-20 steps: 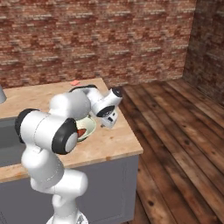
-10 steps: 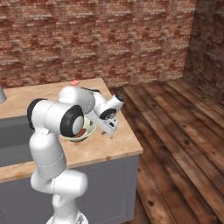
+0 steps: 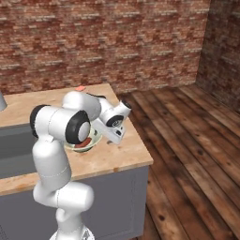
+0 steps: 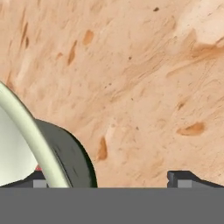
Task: Move the mug from next to the sink to the open cabinet. Then, move the bowl with the sweet potato to the fridge to clear the area for faucet cleaning.
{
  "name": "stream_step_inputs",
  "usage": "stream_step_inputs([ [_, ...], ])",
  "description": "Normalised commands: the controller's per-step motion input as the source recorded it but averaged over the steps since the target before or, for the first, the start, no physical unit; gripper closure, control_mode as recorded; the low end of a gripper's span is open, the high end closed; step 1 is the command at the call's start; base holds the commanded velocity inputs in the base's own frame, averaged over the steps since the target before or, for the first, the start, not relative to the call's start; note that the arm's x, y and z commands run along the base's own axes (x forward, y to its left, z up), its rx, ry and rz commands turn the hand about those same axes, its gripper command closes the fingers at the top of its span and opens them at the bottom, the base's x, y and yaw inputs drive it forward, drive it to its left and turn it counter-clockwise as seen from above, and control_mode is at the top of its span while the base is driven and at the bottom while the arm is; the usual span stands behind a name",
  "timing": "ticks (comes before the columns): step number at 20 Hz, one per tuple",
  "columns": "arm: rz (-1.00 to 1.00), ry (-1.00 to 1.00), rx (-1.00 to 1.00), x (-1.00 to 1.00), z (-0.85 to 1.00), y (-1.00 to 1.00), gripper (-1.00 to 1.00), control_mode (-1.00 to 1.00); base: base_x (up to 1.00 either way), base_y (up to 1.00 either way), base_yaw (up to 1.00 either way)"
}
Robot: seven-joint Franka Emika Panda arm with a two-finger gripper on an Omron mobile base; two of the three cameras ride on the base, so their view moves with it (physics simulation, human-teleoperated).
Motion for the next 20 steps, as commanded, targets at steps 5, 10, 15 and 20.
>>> stream_step_inputs([
  [5, 0.11, 0.01, 0.00, -0.10, 0.00, 0.44, 1.00, -1.00, 0.00, 0.00, 0.00],
  [10, 0.00, 0.00, 0.00, 0.00, 0.00, 0.00, 1.00, -1.00, 0.00, 0.00, 0.00],
  [15, 0.00, -0.07, 0.00, -0.24, 0.12, 0.00, 1.00, -1.00, 0.00, 0.00, 0.00],
  [20, -0.07, -0.15, 0.05, -0.42, 0.64, 0.00, 1.00, -1.00, 0.00, 0.00, 0.00],
])
